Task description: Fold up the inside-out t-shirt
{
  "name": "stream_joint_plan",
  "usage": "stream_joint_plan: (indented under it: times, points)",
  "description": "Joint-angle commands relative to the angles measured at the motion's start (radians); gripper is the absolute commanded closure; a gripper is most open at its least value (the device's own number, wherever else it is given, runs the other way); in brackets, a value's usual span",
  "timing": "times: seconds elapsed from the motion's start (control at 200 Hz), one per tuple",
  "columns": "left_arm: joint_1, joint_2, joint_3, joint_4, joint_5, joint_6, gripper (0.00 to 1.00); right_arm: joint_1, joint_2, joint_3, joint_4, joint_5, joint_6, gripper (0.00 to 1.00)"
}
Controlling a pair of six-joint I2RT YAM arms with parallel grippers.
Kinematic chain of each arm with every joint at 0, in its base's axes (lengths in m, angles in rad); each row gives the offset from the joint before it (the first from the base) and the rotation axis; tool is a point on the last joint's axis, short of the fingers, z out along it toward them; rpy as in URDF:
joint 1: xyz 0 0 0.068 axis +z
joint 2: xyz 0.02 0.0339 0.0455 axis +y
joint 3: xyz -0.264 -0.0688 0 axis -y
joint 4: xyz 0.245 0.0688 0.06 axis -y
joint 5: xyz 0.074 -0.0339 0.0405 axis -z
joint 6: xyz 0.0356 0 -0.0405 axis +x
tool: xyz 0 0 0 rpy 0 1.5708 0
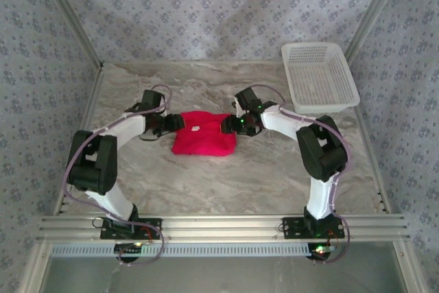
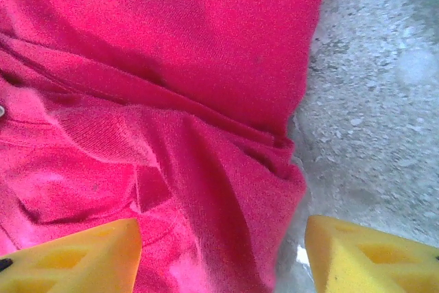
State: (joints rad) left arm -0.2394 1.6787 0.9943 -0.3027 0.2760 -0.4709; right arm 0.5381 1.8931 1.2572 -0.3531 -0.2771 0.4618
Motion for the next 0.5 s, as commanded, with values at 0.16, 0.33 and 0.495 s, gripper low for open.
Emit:
stream_joint_plan:
  times: [0.16, 0.33, 0.495]
  points:
    - [-0.005, 0.064, 0.001, 0.123, 0.048, -0.025, 0.74, 0.012, 0.05, 0.064, 0.021, -0.022, -0.006, 0.72]
    - [-0.031, -0.04, 0.035, 0.048, -0.007, -0.004, 0.9, 0.021, -0.023, 0.049, 0.003, -0.006, -0.04, 1.0]
    - [-0.092, -0.146, 0.062, 0.029, -0.054, 0.058, 0.91, 0.019, -0.086, 0.0, 0.047, -0.015, -0.067, 1.0]
